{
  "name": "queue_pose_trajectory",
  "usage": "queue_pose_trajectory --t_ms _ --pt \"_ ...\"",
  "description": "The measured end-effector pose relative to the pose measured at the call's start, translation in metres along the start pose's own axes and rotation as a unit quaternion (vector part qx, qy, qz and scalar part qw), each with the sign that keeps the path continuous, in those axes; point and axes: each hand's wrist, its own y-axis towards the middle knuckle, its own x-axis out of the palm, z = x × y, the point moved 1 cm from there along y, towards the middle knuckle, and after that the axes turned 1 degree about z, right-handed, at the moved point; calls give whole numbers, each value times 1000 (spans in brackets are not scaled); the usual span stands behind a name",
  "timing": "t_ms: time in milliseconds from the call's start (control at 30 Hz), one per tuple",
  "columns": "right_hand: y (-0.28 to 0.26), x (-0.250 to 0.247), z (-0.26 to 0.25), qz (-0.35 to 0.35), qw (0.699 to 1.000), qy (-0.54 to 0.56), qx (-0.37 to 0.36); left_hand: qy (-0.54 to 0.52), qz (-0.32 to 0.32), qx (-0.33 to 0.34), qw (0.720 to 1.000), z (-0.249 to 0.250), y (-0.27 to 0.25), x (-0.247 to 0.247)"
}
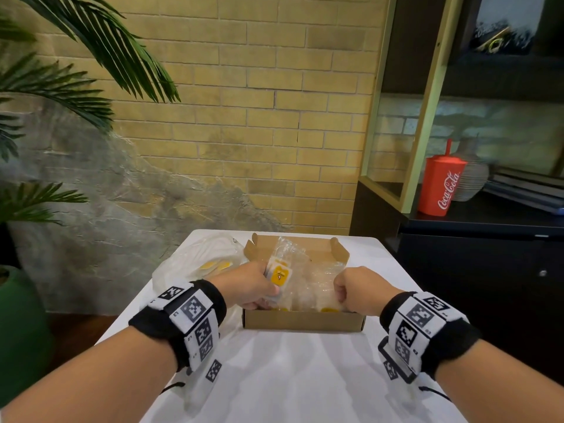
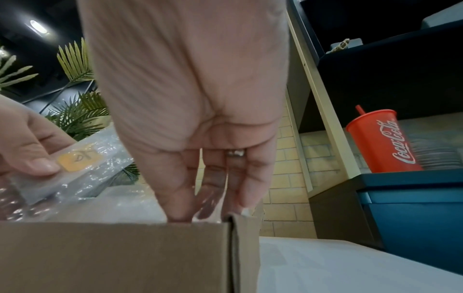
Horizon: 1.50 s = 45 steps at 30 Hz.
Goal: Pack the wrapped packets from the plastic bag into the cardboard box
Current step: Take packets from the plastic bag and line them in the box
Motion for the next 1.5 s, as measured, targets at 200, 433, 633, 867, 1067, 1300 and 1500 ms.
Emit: queue_pose_trajectory --t_ms 200,433,633,867,1067,1300,1500 --pt "1 1 -1 17 999 -40 -7 16 5 -6 1000 -2 3 0" --pt "0 -5 0 64 994 92 -5 -28 37 57 997 5 3 -6" --pt "-2 -12 -24 80 925 372 -22 -106 33 131 985 17 4 5" --pt "4 -19 -18 140 889 436 -3 -132 72 142 978 29 -1 1" --pt "0 -26 0 154 928 338 -18 9 120 110 987 13 -1 -21" --pt "-9 -9 -2 26 994 84 -72 195 68 104 973 9 -4 -22" --pt "-8 -5 -3 24 995 57 -79 290 73 135 945 11 -3 -17"
